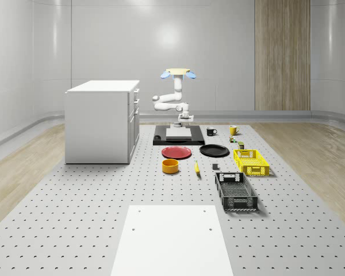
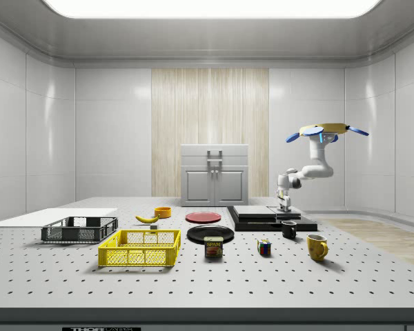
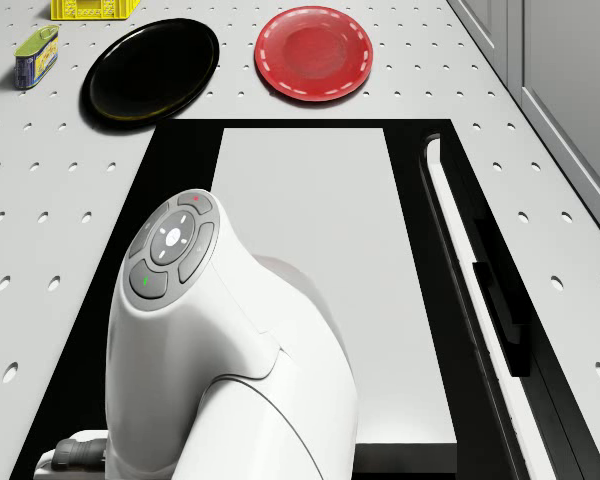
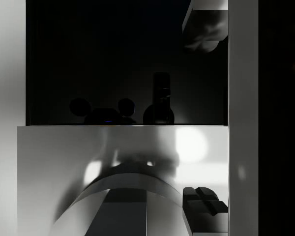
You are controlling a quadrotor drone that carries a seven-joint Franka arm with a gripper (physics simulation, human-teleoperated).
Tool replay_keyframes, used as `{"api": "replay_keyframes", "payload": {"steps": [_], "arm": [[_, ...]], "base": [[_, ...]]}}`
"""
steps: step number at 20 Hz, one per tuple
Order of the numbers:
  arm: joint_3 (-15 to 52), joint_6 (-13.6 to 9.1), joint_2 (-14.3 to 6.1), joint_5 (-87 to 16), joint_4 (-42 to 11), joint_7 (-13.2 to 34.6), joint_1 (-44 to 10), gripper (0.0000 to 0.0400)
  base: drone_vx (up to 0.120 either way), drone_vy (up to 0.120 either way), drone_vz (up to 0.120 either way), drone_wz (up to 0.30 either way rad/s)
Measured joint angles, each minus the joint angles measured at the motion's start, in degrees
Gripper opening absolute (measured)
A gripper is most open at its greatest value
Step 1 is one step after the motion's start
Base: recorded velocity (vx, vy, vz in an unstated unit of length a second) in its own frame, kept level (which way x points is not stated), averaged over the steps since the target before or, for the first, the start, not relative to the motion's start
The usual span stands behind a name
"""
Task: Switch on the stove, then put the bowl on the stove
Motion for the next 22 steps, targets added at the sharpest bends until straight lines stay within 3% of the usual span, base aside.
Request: {"api": "replay_keyframes", "payload": {"steps": [11,22], "arm": [[-0.44,2.05,-2.55,0.58,-1.33,-6.15,7.49,0.04],[-0.52,3.66,-4.42,1.18,-1.82,-11.29,13.11,0.04]], "base": [[0.004,0.0,0.0,0.0],[0.12,0.0,0.0,0.0]]}}
